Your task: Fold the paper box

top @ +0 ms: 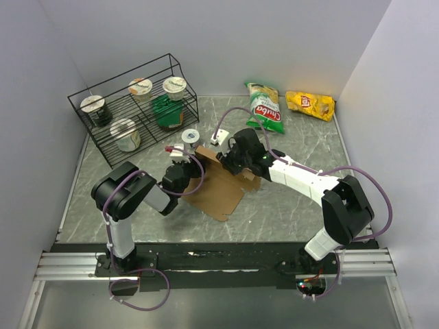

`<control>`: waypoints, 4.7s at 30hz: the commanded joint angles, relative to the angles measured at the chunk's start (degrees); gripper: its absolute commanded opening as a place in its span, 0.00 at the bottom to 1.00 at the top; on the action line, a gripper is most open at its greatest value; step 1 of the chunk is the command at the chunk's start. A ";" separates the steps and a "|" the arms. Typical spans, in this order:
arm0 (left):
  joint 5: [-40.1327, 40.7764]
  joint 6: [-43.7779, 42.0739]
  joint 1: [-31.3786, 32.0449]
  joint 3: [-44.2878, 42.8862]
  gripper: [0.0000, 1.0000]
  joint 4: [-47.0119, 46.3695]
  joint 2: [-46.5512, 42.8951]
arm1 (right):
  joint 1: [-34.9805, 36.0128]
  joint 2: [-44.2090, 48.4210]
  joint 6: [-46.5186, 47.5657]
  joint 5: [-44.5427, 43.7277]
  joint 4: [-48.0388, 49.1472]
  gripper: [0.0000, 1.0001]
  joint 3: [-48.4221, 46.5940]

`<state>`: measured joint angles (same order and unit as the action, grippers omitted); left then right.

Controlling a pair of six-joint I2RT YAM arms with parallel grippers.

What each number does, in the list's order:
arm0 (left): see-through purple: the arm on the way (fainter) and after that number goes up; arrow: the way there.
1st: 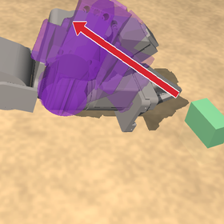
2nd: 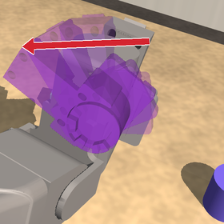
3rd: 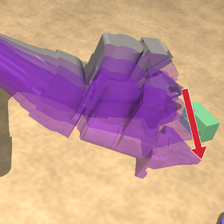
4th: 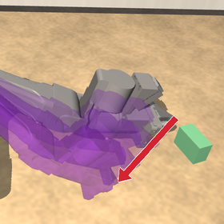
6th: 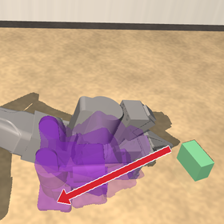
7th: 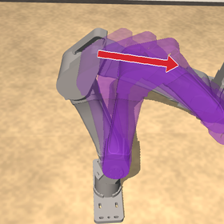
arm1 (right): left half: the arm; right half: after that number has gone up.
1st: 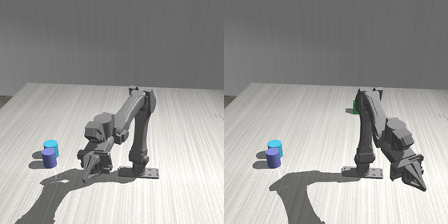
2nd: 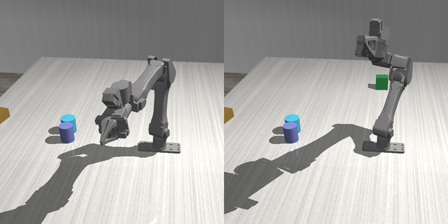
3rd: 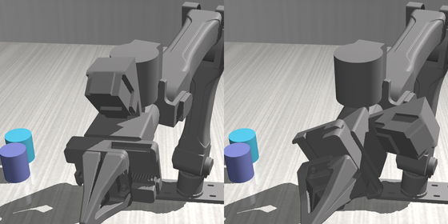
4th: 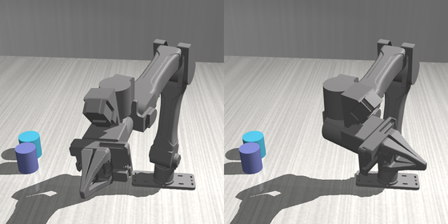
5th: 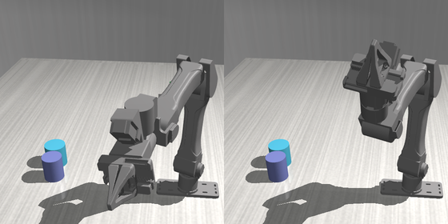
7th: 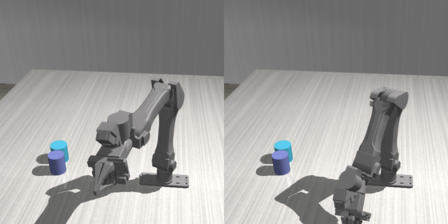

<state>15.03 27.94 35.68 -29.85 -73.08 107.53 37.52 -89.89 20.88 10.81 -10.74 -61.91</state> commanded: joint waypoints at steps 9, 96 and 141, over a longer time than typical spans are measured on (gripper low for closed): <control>-10.62 -1.31 -3.07 0.84 0.52 -10.42 0.23 | 0.98 -0.29 0.21 4.40 -2.88 0.31 1.00; -20.74 8.00 -22.49 12.89 0.99 47.68 -54.21 | 1.42 6.04 -1.46 16.79 -10.26 0.30 0.65; -38.31 -9.05 -17.40 9.55 0.81 40.30 -37.04 | 1.51 8.15 -1.55 16.00 -9.91 0.31 0.91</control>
<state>-22.57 21.23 17.26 -17.65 -28.71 69.73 38.48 -84.40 19.73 25.93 -21.69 -61.39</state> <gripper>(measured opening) 0.819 0.392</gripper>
